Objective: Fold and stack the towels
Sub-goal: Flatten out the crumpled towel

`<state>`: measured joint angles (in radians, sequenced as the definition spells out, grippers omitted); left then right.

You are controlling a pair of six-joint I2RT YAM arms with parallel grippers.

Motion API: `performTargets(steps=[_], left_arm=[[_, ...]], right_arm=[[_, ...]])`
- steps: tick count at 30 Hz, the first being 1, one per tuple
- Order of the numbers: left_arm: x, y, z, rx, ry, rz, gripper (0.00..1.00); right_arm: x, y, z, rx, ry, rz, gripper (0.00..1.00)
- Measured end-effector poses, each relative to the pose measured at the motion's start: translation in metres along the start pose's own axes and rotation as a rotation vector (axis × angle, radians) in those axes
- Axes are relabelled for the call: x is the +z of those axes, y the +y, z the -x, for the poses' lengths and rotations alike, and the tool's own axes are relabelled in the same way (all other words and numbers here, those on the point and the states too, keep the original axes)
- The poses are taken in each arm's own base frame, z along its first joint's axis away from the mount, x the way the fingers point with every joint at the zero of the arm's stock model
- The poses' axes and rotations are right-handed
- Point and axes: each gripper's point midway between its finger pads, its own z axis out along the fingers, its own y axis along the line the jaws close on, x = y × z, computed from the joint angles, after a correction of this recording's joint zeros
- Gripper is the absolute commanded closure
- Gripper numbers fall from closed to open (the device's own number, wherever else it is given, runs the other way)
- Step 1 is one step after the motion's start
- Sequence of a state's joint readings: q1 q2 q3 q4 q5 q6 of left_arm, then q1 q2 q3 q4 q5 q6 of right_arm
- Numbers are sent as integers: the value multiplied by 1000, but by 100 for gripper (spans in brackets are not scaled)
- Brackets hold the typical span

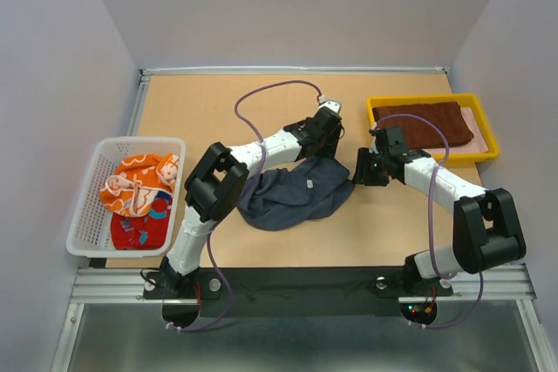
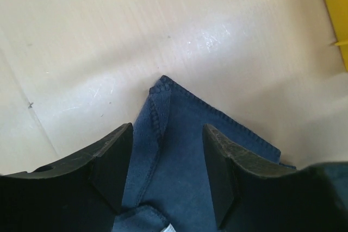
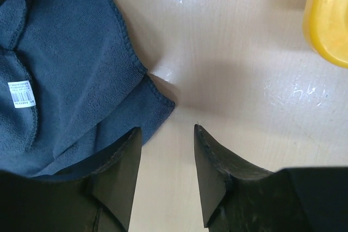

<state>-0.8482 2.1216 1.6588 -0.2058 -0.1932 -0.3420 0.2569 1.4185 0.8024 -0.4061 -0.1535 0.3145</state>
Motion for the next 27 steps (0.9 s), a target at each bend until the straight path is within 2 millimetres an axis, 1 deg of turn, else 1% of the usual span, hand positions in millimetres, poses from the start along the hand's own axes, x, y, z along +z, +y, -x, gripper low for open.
performTargets(steps=[2, 5, 6, 10, 14, 17, 18, 19, 22, 25, 27], left_arm=[[9, 0, -3, 11, 13, -2, 40], [21, 3, -9, 22, 29, 4, 45], [25, 5, -11, 26, 36, 9, 48], [36, 10, -16, 37, 47, 27, 51], [39, 15, -18, 49, 50, 46, 56], [39, 17, -14, 55, 40, 56, 61], [39, 17, -13, 56, 38, 59, 64], [39, 19, -12, 56, 36, 61, 66], [39, 20, -10, 61, 31, 64, 69], [40, 23, -8, 63, 26, 68, 70], [41, 26, -7, 61, 24, 72, 70]], right_arm=[[1, 1, 0, 1, 2, 4, 53], [4, 1, -1, 4, 9, 8, 54], [5, 2, -2, 4, 12, 11, 55], [10, 3, -6, 3, 33, 20, 55], [16, 5, -12, 2, 62, 29, 55], [20, 7, -16, 0, 80, 34, 55], [23, 8, -18, -3, 86, 36, 55], [25, 9, -18, -2, 88, 39, 55], [28, 14, -15, -3, 73, 50, 55], [31, 15, -12, 1, 61, 54, 55], [33, 14, -10, 3, 52, 47, 60]])
